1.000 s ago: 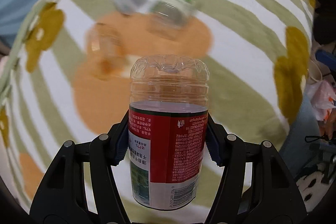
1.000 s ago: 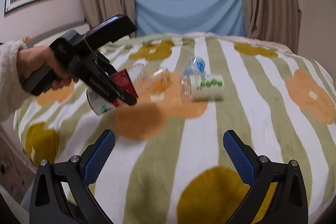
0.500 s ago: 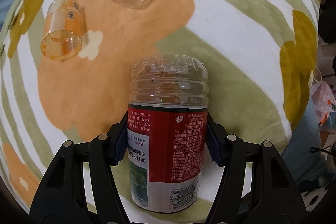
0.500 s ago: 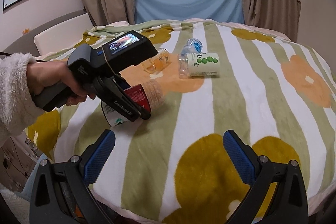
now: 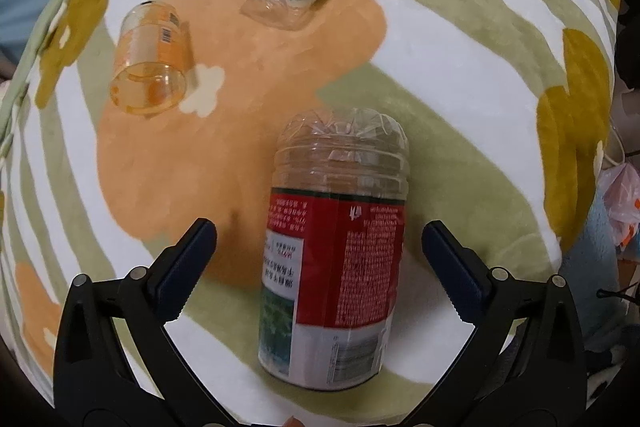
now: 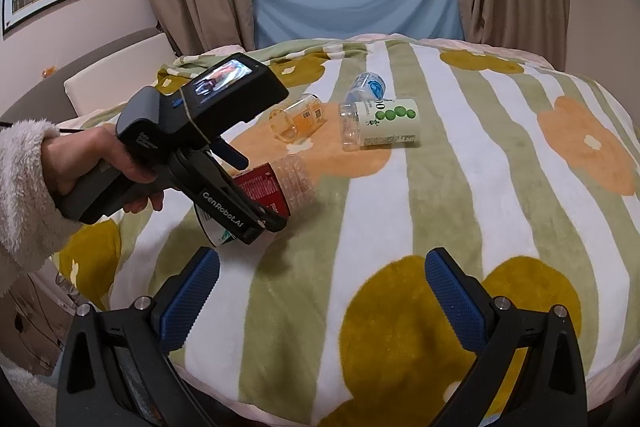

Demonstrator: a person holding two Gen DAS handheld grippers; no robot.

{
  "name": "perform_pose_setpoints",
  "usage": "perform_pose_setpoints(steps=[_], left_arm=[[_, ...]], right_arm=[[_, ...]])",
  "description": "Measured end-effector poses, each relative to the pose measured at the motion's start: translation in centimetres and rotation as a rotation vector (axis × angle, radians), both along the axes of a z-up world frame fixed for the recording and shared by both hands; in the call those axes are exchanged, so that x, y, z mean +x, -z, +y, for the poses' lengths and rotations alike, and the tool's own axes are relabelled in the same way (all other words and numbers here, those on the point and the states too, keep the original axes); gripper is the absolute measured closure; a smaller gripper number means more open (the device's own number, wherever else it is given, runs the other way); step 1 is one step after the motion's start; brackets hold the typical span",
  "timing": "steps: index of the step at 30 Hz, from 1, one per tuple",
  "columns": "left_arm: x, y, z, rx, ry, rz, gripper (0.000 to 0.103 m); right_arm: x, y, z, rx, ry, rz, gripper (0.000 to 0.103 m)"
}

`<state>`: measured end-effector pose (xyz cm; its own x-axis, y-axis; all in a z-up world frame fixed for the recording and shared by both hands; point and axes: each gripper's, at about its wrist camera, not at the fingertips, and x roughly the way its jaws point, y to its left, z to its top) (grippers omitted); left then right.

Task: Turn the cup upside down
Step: 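Lift the red-labelled bottle with the left gripper and release it on the bed, then grasp the red-labelled bottle with the right gripper around its label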

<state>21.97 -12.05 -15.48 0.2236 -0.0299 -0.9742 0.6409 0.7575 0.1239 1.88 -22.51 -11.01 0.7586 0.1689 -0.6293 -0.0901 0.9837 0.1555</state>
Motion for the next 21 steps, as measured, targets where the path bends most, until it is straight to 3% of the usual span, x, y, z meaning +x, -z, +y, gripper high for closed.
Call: perform_pose_setpoints(steps=[8, 15, 18, 21], left_arm=[[-1.5, -2.5, 3.0, -0.058, -0.042, -0.052, 0.001], [-4.7, -4.8, 8.2, -0.164, -0.127, -0.152, 0.0], [-6.2, -4.1, 11.5, -0.203, -0.18, -0.14, 0.0], [-7.7, -3.5, 14.0, -0.241, -0.206, -0.127, 0.0]], right_arm=[[0.2, -1.6, 0.3, -0.024, 0.025, -0.003, 0.0], [2.7, -4.5, 0.0, -0.017, 0.105, 0.032, 0.0], [4.6, -5.2, -0.1, 0.07, 0.076, 0.064, 0.0], [7.4, -4.2, -0.5, 0.258, 0.076, 0.176, 0.0]])
